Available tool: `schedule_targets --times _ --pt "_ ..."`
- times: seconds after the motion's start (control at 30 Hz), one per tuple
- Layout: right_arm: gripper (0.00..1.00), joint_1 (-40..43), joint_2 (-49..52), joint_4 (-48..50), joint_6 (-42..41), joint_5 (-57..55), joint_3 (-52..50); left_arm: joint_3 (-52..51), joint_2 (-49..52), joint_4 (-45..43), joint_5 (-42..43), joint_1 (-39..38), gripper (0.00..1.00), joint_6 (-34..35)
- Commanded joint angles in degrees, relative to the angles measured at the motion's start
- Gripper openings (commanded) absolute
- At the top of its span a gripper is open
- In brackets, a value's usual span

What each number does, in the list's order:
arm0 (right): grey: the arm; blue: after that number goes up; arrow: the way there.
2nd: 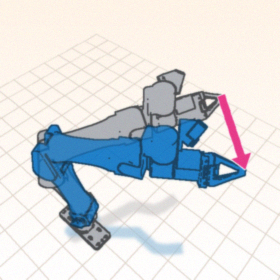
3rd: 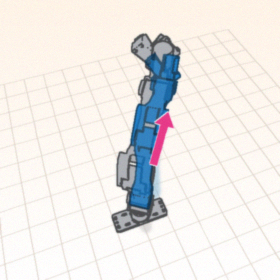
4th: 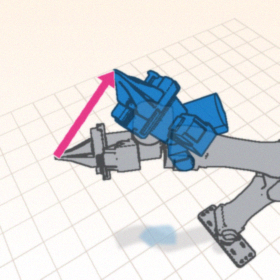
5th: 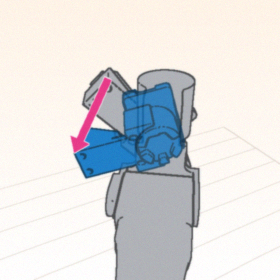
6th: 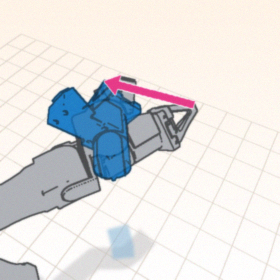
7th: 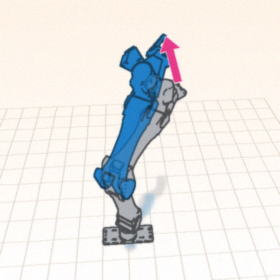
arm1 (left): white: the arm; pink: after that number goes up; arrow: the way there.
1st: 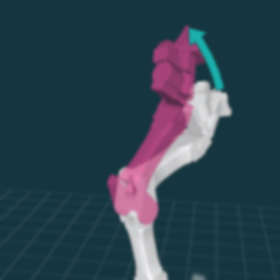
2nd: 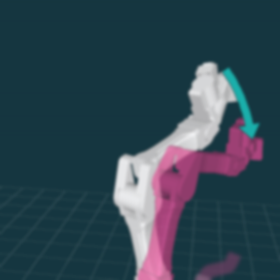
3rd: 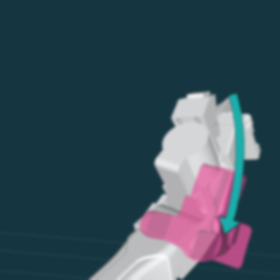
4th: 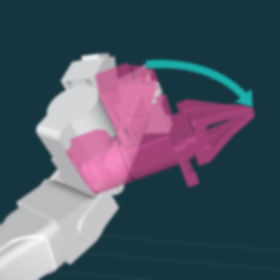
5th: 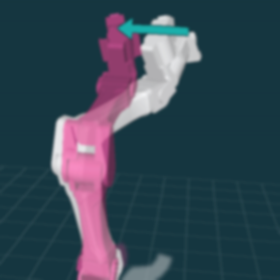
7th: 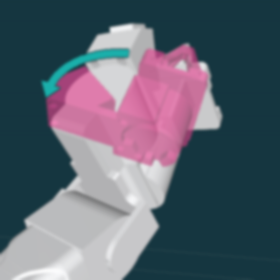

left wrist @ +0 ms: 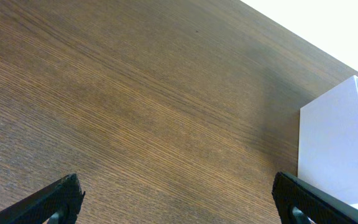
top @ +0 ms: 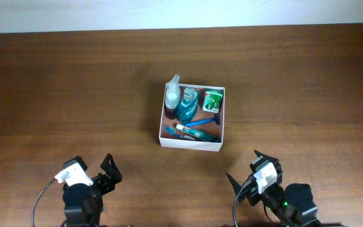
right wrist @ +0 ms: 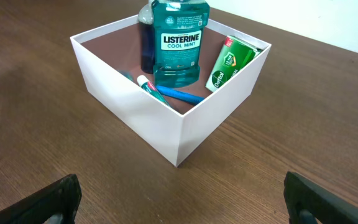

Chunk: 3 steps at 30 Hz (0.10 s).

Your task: Pack container

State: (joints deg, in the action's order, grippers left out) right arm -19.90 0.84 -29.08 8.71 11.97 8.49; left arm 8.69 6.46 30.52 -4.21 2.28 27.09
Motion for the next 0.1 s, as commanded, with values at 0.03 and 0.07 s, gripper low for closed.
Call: schedule_targets --times 0.03,0.07 --pt "0.99 0.48 -0.63 -0.04 -0.66 0.48 -0.35 -0.37 -0.59 -0.31 1.03 0.24 0.99 0.48" --pt "0.99 0.48 -0.63 -0.04 -0.66 0.5 -0.35 -0.37 -0.59 -0.31 1.03 0.24 0.99 0.48"
